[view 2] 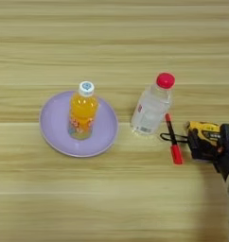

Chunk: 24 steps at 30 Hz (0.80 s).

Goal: Move the objects on the table

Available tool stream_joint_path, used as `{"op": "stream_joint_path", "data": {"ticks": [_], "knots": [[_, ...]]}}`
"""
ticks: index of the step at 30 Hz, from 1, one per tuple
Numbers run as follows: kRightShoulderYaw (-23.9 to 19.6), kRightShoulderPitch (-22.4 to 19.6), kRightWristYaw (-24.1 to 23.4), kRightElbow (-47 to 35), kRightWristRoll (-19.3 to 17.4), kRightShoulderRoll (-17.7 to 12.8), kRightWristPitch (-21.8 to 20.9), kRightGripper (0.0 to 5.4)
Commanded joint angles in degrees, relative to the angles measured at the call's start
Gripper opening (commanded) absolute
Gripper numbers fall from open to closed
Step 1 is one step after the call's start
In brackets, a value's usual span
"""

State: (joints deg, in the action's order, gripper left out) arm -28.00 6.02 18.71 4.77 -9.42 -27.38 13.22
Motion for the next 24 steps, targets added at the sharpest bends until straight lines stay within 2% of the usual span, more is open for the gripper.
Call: {"op": "stream_joint_path", "data": {"ticks": [1,7,13,24], "knots": [[-1.39,0.95,-0.13,-8.49,-1.55,-1.31,0.06,5.37],[-1.24,5.65,0.27,-21.9,-3.73,0.07,5.34,5.37],[-0.54,6.7,0.76,-24.29,-3.69,0.36,7.6,5.37],[2.45,12.08,5.31,-34.6,-4.15,-0.01,11.77,5.37]]}}
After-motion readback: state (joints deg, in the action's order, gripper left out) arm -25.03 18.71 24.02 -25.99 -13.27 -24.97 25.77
